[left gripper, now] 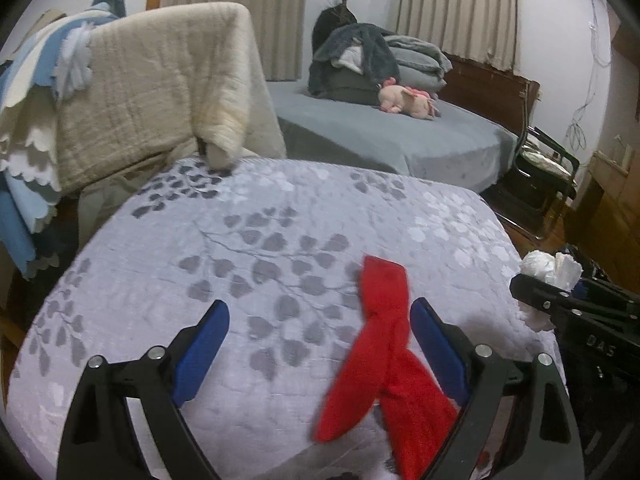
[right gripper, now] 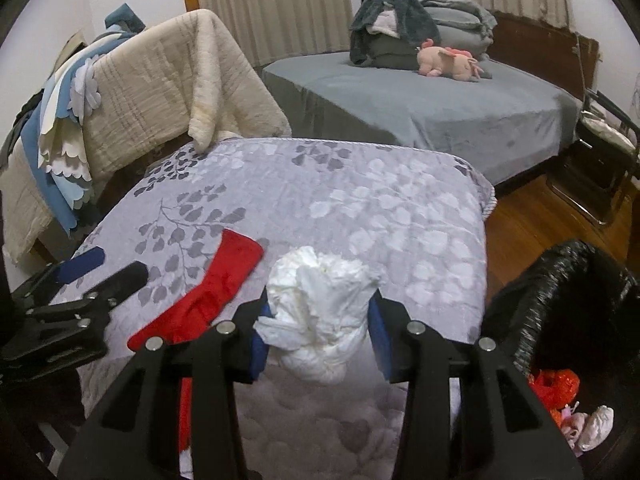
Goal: Collect trash
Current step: 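Grasp the red sock beside the tissue with the left tool, then lift the red sock and white tissue and carry them toward the bin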
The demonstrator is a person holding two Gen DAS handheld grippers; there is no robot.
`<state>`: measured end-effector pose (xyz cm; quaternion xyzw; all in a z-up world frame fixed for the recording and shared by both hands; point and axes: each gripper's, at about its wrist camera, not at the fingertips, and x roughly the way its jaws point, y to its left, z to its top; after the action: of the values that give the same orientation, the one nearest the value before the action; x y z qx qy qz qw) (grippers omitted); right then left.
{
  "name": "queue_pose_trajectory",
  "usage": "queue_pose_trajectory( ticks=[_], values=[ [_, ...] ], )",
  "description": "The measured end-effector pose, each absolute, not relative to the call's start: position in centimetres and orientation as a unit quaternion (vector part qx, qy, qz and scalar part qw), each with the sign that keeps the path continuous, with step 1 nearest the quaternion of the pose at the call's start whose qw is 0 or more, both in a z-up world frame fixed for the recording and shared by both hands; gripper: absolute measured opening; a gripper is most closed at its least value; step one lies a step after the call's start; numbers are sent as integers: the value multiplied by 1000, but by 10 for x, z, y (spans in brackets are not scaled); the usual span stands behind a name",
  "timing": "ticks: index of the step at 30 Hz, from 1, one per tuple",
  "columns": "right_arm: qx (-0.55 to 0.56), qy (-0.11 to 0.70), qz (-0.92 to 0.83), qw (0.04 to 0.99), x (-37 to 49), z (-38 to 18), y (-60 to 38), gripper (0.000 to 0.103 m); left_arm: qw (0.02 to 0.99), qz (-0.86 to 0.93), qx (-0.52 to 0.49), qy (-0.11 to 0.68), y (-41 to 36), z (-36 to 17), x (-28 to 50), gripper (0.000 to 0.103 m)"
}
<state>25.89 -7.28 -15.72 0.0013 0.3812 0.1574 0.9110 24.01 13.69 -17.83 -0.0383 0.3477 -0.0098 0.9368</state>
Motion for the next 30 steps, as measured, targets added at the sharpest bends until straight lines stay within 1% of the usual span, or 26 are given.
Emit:
queue_pose_trajectory(
  ticks=[7,12,13,14,15,16,17,18,19,20,23,30],
  values=[
    [3,377,154,913,258,-155,-89,40,925,-27,-33,378,115,-199,254,84],
    [9,379,151,913,259,-156,-97,41,913,-43,-44,404,107,-214,261,69],
    [9,379,151,913,259,-157,-98,41,910,-48,-45,410,105,-217,261,63],
    [10,379,151,913,259,-157,-98,41,907,-52,-47,416,103,-219,262,53],
    [10,379,151,913,259,-157,-99,41,905,-54,-48,420,102,-221,263,48],
    [10,379,151,913,259,-157,-99,41,902,-54,-48,425,100,-224,263,38],
    [11,379,151,913,259,-157,-99,41,902,-51,-44,426,99,-224,263,31],
    [11,379,151,913,258,-157,-99,41,903,-51,-43,424,98,-224,262,26],
    [12,379,151,913,258,-156,-100,41,903,-53,-45,424,98,-223,262,16],
    [12,377,152,913,257,-156,-100,41,903,-53,-47,424,98,-222,261,13],
    [14,372,154,915,255,-151,-100,41,908,-51,-53,412,100,-211,256,10],
    [15,361,161,919,247,-134,-97,41,921,-60,-60,380,98,-175,243,10]
  ],
)
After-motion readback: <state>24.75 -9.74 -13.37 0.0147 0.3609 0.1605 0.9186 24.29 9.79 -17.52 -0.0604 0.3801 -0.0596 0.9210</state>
